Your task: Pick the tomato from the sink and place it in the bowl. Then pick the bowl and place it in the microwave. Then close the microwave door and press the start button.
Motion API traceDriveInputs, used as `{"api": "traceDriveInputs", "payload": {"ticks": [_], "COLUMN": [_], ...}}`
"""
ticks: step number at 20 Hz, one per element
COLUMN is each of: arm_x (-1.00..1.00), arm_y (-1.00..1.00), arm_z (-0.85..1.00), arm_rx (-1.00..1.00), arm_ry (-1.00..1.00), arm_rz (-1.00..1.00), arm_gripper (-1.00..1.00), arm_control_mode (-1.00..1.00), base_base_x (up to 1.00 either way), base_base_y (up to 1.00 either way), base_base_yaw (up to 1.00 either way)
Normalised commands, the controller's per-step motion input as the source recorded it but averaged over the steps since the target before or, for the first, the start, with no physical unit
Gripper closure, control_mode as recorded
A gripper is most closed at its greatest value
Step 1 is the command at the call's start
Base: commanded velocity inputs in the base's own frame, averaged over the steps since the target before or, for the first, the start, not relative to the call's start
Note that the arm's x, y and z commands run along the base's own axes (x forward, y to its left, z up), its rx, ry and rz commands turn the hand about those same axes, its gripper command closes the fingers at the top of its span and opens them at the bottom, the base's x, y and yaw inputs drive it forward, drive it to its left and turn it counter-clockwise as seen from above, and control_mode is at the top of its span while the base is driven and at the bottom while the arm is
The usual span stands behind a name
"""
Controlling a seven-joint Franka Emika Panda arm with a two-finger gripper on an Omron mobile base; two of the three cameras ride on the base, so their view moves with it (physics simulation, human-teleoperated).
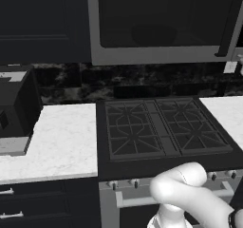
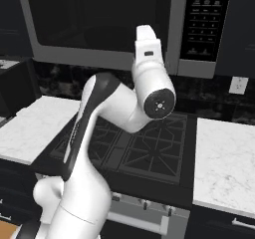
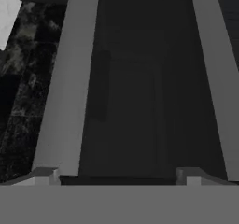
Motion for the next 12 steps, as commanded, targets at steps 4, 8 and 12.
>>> {"api": "traceDriveInputs", "payload": {"ticks": [4, 8, 12], "arm_x": [-0.49, -0.24, -0.02], "arm_y": [-0.92, -0.72, -0.56], "arm_z": [-0.06, -0.22, -0.28], "arm_rx": [0.22, 0.18, 0.15], "arm_ry": [0.0, 0.0, 0.01], "arm_rz": [0.0, 0.05, 0.09], "arm_gripper": [-1.0, -1.0, -1.0], "arm_control_mode": [-1.0, -1.0, -1.0], "base_base_x": [0.0, 0.0, 0.0], "base_base_y": [0.0, 0.0, 0.0], "base_base_yaw": [0.0, 0.0, 0.0]}}
